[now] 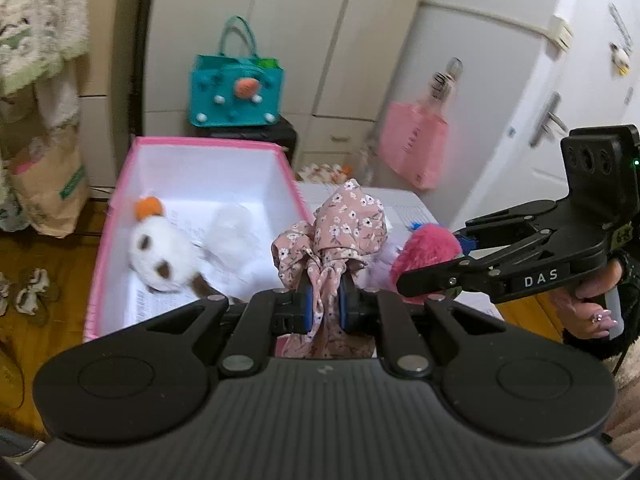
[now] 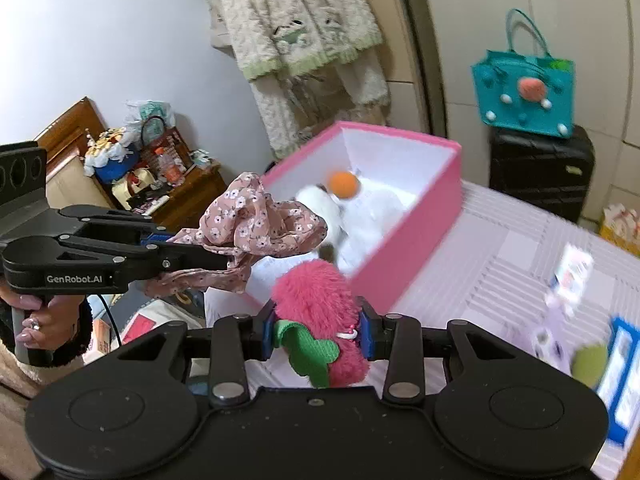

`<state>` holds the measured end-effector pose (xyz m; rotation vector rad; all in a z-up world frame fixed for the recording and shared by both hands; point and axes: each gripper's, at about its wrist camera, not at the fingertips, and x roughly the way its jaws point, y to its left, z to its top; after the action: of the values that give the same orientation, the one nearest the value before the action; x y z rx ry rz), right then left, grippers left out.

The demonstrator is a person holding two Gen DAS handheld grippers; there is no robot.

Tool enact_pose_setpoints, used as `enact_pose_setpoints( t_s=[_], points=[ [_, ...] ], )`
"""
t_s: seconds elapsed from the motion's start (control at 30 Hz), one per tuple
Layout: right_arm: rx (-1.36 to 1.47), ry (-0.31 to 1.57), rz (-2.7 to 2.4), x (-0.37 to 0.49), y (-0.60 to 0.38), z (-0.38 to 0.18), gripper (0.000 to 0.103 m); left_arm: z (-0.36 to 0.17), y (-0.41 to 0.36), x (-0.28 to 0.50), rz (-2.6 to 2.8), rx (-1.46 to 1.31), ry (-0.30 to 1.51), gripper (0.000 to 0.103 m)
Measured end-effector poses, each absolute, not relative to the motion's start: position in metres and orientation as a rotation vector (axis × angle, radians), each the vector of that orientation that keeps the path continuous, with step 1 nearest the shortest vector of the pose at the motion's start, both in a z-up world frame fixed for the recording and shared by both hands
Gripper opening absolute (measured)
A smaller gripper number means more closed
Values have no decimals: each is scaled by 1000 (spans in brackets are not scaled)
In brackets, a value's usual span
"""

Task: Organize soft objects
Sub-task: 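Carry the scrunchie and pink pom-pom in both tools over the pink box, then open both tools to drop the scrunchie and pom-pom into the box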

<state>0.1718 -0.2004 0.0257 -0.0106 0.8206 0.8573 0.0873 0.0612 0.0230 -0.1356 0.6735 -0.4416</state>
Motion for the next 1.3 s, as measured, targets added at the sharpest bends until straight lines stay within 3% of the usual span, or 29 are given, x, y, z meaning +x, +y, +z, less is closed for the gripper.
enact_pose_setpoints(
  t_s=[0.43, 0.8, 1.03, 1.2, 1.3],
  points=[
    [-103, 776, 896, 260, -116, 29, 43, 29, 99, 173, -324, -129, 695, 11],
    [-204, 968, 796, 364, -66, -23, 44, -15, 114, 295, -247, -221, 919, 11],
    [-248, 1030, 800, 385, -47, -40, 46, -40, 127, 323, -218, -308, 986, 11],
    [-316, 996, 767, 385, -45, -39, 54, -45, 125, 324, -212, -289, 979, 11],
    [-349, 948, 738, 377, -50, -32, 67, -47, 122, 324, -199, -268, 968, 11]
  ],
)
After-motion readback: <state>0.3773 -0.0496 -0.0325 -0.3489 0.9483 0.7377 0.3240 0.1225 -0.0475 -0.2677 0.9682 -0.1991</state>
